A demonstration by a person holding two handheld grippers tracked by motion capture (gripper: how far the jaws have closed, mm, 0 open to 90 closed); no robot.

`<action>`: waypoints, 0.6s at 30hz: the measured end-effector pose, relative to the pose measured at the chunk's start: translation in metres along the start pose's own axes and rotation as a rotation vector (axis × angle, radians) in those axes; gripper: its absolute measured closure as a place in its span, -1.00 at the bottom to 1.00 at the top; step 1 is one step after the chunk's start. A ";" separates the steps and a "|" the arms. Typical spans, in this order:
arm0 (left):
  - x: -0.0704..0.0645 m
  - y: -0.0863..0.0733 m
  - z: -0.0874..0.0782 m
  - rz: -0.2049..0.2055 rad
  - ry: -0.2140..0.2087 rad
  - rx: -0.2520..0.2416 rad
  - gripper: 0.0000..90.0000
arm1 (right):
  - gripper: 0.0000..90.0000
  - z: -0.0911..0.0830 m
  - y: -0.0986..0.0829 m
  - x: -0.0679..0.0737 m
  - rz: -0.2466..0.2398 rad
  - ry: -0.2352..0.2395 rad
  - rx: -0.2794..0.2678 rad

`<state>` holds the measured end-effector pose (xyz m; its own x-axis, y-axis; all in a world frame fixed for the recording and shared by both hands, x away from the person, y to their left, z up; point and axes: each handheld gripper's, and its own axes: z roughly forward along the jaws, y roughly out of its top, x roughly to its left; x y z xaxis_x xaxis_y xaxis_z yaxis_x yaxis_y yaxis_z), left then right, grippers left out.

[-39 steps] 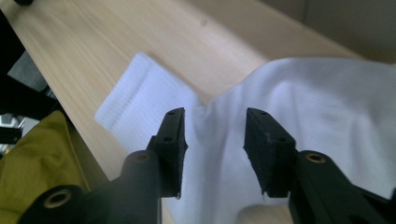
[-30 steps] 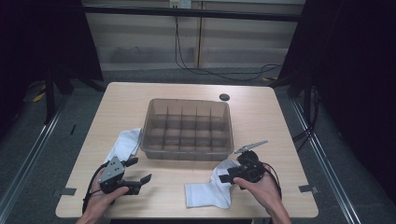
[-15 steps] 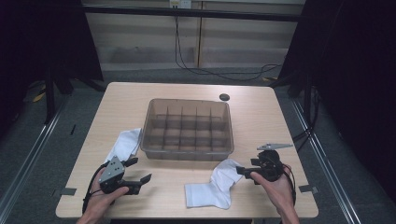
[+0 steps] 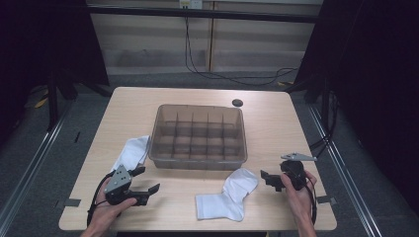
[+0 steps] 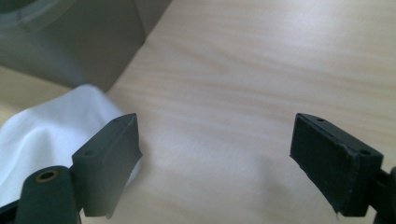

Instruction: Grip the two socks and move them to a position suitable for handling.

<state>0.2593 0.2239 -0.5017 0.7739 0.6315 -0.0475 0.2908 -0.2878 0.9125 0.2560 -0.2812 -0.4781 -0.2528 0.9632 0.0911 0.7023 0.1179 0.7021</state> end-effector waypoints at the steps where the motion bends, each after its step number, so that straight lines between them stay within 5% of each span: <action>1: 0.000 0.000 0.000 -0.001 -0.003 0.001 -0.61 | -0.66 0.001 -0.001 -0.001 -0.003 -0.004 -0.022; 3: 0.000 0.000 0.000 -0.005 0.005 0.004 -0.63 | -0.66 0.005 -0.004 -0.004 -0.020 -0.005 -0.108; 8: 0.003 0.001 0.000 -0.005 0.030 0.015 -0.65 | -0.66 0.010 -0.008 -0.002 -0.071 -0.063 -0.206; 11: 0.007 0.002 -0.003 -0.028 0.051 0.026 -0.65 | -0.67 0.011 -0.008 -0.003 -0.035 -0.067 -0.234; 14: 0.013 0.004 -0.007 -0.055 0.081 0.044 -0.65 | -0.57 0.012 -0.011 -0.001 -0.031 -0.156 -0.244; 18: 0.025 0.009 -0.014 -0.116 0.132 0.078 -0.63 | -0.59 0.014 -0.014 -0.002 -0.014 -0.178 -0.297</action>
<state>0.2732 0.2467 -0.4887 0.6534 0.7513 -0.0925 0.4209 -0.2591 0.8693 0.2562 -0.2817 -0.4985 -0.1228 0.9921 -0.0266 0.4686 0.0815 0.8797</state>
